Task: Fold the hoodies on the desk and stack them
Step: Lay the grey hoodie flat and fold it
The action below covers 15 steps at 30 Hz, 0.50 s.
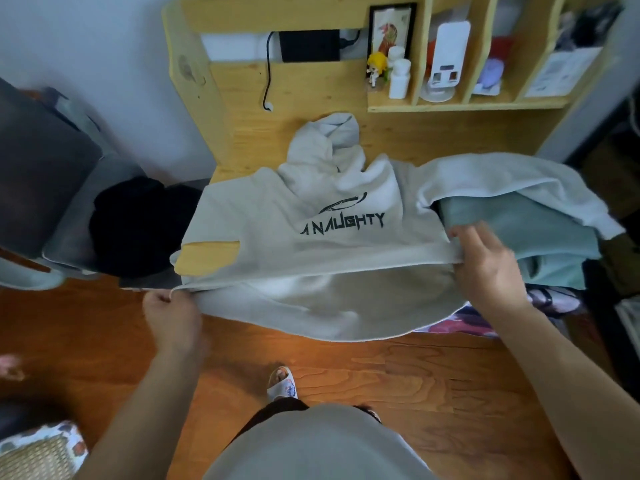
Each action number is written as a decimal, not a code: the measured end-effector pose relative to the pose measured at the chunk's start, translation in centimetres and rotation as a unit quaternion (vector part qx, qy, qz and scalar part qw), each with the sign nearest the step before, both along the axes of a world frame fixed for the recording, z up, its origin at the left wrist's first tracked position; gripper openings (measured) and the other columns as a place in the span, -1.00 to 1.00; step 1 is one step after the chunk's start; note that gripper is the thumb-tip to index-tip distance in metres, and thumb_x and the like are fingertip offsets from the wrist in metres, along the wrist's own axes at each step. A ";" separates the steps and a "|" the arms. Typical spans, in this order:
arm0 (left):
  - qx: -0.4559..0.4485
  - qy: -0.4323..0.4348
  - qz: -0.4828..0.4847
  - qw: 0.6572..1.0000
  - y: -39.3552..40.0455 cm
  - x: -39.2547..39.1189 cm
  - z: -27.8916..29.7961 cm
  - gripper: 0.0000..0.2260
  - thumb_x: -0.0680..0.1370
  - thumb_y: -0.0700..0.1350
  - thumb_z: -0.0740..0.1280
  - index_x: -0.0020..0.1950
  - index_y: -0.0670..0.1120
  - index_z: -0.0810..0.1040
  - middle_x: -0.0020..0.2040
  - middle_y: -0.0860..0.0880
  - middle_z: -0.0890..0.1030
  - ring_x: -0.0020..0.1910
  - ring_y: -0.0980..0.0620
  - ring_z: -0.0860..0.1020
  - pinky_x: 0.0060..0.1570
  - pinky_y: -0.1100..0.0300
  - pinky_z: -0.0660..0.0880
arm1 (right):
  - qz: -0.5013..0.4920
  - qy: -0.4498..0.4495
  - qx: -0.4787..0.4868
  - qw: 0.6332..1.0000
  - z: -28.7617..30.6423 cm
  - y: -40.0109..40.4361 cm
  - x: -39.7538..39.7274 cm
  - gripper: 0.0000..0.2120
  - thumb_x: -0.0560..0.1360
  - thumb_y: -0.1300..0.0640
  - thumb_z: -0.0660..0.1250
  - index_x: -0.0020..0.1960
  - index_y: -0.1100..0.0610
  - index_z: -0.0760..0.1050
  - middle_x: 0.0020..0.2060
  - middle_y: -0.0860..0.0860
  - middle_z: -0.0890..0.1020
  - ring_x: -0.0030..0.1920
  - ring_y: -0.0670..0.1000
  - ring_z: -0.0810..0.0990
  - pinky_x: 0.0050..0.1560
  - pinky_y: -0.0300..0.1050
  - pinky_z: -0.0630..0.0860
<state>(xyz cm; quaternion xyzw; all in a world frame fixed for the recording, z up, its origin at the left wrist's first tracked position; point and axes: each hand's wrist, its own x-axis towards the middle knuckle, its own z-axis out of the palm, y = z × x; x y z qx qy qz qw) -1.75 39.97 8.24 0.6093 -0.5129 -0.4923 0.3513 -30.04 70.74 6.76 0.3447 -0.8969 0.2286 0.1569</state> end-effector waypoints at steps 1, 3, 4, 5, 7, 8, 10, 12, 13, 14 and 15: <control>0.018 0.022 0.007 1.000 -0.5 -0.3 0.0 -0.87 0.58 -0.32 0.14 -0.01 -0.09 0.34 -0.17 -0.03 0.39 -0.20 -0.03 0.39 -0.23 0.15 0.34 | 0.001 0.002 0.019 1.000 -0.4 0.7 -0.2 -0.50 0.20 0.51 0.32 0.12 0.28 0.53 -0.10 0.22 0.51 -0.25 0.33 0.53 -0.35 0.03 0.43; 0.044 0.052 0.012 0.998 -0.8 -1.0 0.0 -0.78 0.58 -0.33 0.11 0.15 -0.10 0.39 -0.06 -0.03 0.46 -0.11 -0.04 0.48 -0.13 0.09 0.44 | -0.022 0.014 0.024 0.999 -1.3 1.9 -0.5 -0.50 0.21 0.49 0.29 0.14 0.31 0.55 -0.12 0.25 0.47 -0.19 0.32 0.50 -0.29 0.09 0.45; 0.042 0.052 0.001 0.998 -0.7 -1.2 -0.2 -0.74 0.58 -0.34 0.10 0.18 -0.08 0.40 -0.03 -0.02 0.48 -0.10 -0.02 0.49 -0.11 0.07 0.45 | -0.044 0.017 0.020 0.999 -1.8 2.5 -0.6 -0.50 0.21 0.50 0.27 0.14 0.34 0.56 -0.13 0.26 0.46 -0.16 0.32 0.48 -0.25 0.12 0.46; 0.029 0.046 -0.021 0.998 -0.5 -1.2 -0.4 -0.72 0.57 -0.34 0.10 0.18 -0.06 0.42 -0.01 -0.02 0.49 -0.07 -0.01 0.50 -0.08 0.05 0.45 | -0.074 0.009 0.010 0.997 -2.2 3.0 -0.6 -0.49 0.21 0.52 0.27 0.15 0.35 0.57 -0.13 0.26 0.44 -0.14 0.31 0.46 -0.21 0.15 0.47; -0.013 0.030 -0.092 0.995 0.2 -0.8 -0.7 -0.75 0.58 -0.30 0.16 0.15 -0.01 0.46 0.04 -0.01 0.52 -0.01 -0.02 0.51 -0.04 0.02 0.44 | -0.159 -0.053 -0.046 0.985 -2.1 3.2 -0.3 -0.45 0.25 0.56 0.26 0.22 0.33 0.57 -0.06 0.26 0.44 -0.08 0.30 0.45 -0.08 0.14 0.47; -0.033 0.016 -0.132 0.991 0.5 -0.4 -1.0 -0.77 0.59 -0.27 0.20 0.14 0.01 0.47 0.06 0.00 0.53 -0.01 0.00 0.52 -0.03 0.04 0.45 | -0.213 -0.098 -0.088 0.968 -1.7 3.1 0.0 -0.47 0.32 0.54 0.22 0.26 0.30 0.56 0.01 0.28 0.44 -0.03 0.29 0.45 0.01 0.10 0.44; -0.062 -0.020 -0.192 0.979 0.7 0.5 -1.5 -0.81 0.61 -0.28 0.26 0.06 0.03 0.48 0.01 -0.01 0.53 -0.08 0.02 0.52 -0.08 0.03 0.46 | -0.319 -0.193 -0.172 0.912 -1.5 3.0 0.1 -0.58 0.47 0.44 0.13 0.25 0.26 0.56 0.13 0.29 0.46 0.08 0.28 0.47 0.11 0.04 0.39; -0.071 -0.076 -0.243 0.964 0.7 1.5 -2.2 -0.77 0.56 -0.33 0.30 -0.12 0.01 0.44 -0.13 -0.12 0.50 -0.24 -0.10 0.47 -0.25 -0.07 0.43 | -0.376 -0.297 -0.251 0.842 -1.9 2.8 0.1 -0.67 0.54 0.31 0.07 0.17 0.18 0.54 0.10 0.26 0.55 0.10 0.28 0.52 0.09 0.10 0.42; -0.071 -0.102 -0.260 0.958 0.8 1.8 -2.6 -0.76 0.52 -0.37 0.29 -0.17 -0.04 0.39 -0.19 -0.20 0.46 -0.29 -0.12 0.42 -0.31 -0.06 0.39 | -0.381 -0.338 -0.283 0.812 -2.2 2.7 0.3 -0.67 0.55 0.25 0.05 0.17 0.14 0.52 0.10 0.24 0.58 0.09 0.28 0.54 0.10 0.14 0.46; -0.071 -0.126 -0.267 0.953 1.0 2.1 -3.1 -0.76 0.48 -0.40 0.26 -0.19 -0.08 0.34 -0.22 -0.25 0.42 -0.32 -0.12 0.38 -0.34 -0.03 0.33 | -0.377 -0.362 -0.300 0.798 -2.5 2.5 0.7 -0.67 0.56 0.23 0.05 0.20 0.12 0.51 0.11 0.23 0.59 0.09 0.26 0.54 0.11 0.15 0.48; -0.069 -0.144 -0.264 0.951 1.2 2.4 -3.6 -0.79 0.46 -0.41 0.24 -0.18 -0.12 0.32 -0.24 -0.27 0.40 -0.33 -0.10 0.35 -0.35 0.00 0.28 | -0.371 -0.369 -0.300 0.797 -2.9 2.3 1.4 -0.67 0.56 0.23 0.05 0.22 0.13 0.49 0.10 0.24 0.58 0.08 0.25 0.54 0.10 0.13 0.47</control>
